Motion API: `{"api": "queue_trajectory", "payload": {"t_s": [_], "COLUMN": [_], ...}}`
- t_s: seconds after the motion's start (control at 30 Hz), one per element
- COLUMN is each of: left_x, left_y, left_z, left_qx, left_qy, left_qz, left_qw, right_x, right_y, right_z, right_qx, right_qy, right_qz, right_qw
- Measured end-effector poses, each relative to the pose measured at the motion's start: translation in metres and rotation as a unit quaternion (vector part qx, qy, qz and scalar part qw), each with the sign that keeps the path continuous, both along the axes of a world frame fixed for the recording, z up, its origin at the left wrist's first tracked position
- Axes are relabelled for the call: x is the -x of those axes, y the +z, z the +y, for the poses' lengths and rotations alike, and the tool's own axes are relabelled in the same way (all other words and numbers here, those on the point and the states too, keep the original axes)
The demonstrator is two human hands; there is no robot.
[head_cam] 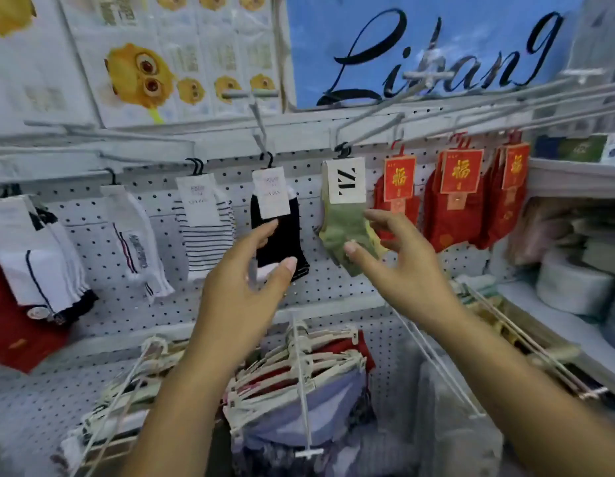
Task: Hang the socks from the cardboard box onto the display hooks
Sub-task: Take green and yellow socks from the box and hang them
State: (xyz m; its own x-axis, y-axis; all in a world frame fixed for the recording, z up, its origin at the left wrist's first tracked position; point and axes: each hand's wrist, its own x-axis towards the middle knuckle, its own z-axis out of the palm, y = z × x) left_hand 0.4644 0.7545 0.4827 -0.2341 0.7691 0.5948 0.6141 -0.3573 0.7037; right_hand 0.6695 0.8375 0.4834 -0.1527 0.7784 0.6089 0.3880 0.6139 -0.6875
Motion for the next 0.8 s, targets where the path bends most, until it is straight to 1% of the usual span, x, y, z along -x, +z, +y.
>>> {"api": "queue_trajectory", "payload": {"t_s": [0.1,0.2,0.3,0.4,0.5,0.63,0.73,0.8], "left_x": [-0.005,-0.011,-0.019,-0.029,-0.048,-0.067,-0.083,-0.092], "left_y": [-0.027,-0.053,-0.083,-0.125,-0.170,-0.233,-0.268,-0.281], "left_z": [-0.022,-0.054,-0.097,-0.154,-0.220,-0.308,-0.375,-0.413], "left_qx": [0.020,0.045,0.072,0.110,0.158,0.230,0.295,0.330], "left_qy": [0.026,0.050,0.068,0.110,0.152,0.162,0.168,0.186], "left_qz": [0.030,0.060,0.055,0.026,-0.017,-0.019,-0.038,-0.044], "left_qw": [0.999,0.996,0.994,0.988,0.975,0.959,0.940,0.924], "right_x": [-0.002,-0.011,-0.022,-0.032,-0.042,-0.053,-0.064,-0.068], "right_y": [-0.028,-0.054,-0.076,-0.105,-0.144,-0.211,-0.254,-0.267], "right_z": [-0.031,-0.067,-0.104,-0.148,-0.199,-0.268,-0.318,-0.349], "right_qx": [0.004,0.034,0.033,0.067,0.119,0.153,0.214,0.253], "right_qy": [0.016,0.044,0.067,0.117,0.181,0.235,0.256,0.287], "right_qz": [-0.044,-0.084,-0.132,-0.143,-0.176,-0.230,-0.234,-0.246], "right_qw": [0.999,0.995,0.988,0.981,0.960,0.932,0.913,0.891]}}
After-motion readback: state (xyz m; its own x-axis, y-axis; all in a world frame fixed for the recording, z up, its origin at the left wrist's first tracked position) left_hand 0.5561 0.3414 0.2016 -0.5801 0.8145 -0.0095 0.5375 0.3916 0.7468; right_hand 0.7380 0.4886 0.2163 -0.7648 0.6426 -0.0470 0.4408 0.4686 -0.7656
